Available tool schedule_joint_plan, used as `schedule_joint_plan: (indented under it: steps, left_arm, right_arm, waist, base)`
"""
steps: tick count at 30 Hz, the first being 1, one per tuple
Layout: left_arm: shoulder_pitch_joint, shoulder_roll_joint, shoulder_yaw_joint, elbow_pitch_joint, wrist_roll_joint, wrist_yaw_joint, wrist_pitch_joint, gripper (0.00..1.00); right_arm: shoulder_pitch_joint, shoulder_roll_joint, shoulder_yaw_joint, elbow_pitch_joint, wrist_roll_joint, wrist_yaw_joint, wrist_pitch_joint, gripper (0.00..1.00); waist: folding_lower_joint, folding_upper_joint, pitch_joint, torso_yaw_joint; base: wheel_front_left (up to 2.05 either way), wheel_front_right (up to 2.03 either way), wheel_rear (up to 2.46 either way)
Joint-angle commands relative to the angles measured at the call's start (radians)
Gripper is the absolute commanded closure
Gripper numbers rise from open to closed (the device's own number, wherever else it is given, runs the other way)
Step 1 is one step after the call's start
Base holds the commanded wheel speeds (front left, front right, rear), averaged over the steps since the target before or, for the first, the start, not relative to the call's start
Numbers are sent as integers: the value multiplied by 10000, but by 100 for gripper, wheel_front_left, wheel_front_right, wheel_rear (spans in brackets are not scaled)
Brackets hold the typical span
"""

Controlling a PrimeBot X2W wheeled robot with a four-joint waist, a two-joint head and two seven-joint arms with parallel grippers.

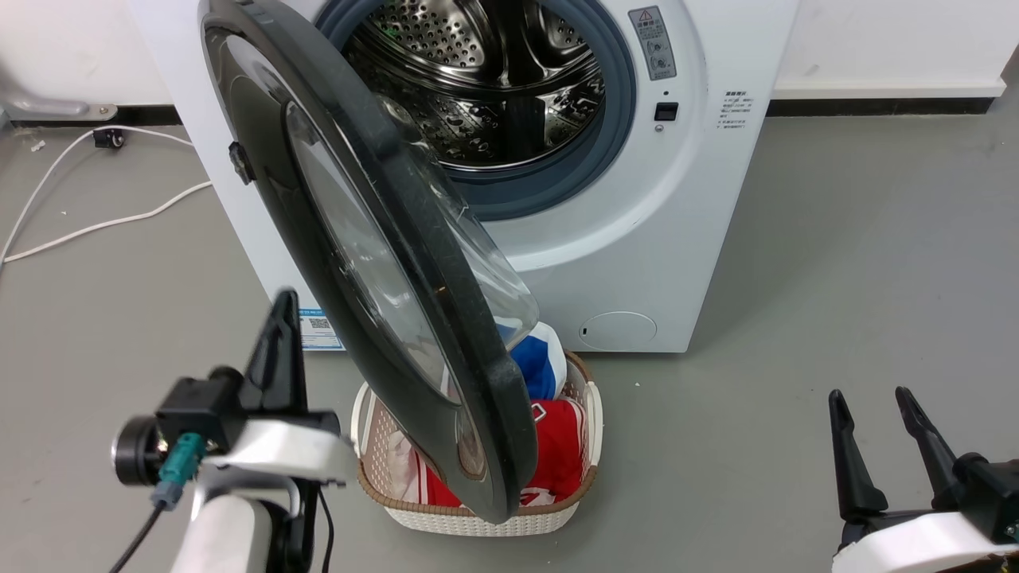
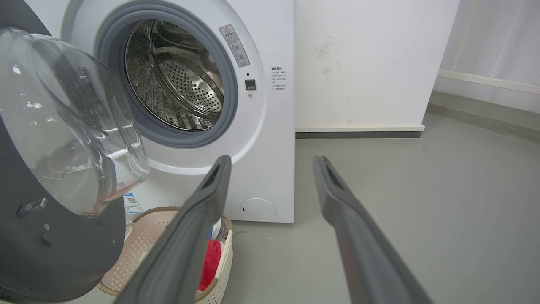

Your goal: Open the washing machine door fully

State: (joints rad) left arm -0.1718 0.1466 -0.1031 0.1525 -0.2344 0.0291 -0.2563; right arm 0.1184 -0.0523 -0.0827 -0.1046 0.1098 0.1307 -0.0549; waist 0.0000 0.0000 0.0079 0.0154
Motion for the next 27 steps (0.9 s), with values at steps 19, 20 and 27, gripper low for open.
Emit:
schedule_joint_plan:
  steps: [19,20,27]
  left_arm:
    - [-1388,-295,-1255,-5236,258,34,1044,100]
    - [-1313,-337,-1446,-5366,184,-29,1301,100]
    - [-961,-564,-3205,-5982,-455,-591,2822,100]
  right_arm:
    - [60,35,25,82,322,0,-65,0]
    - [85,36,24,83,345,1,-58,0]
    - [186,34,-1,117,383,0,0,0]
  waist:
    - [0,0,-75,38]
    - [0,0,-78,54]
    - [0,0,-52,298]
  base:
    - [0,0,0]
    - [0,0,0]
    - [0,0,0]
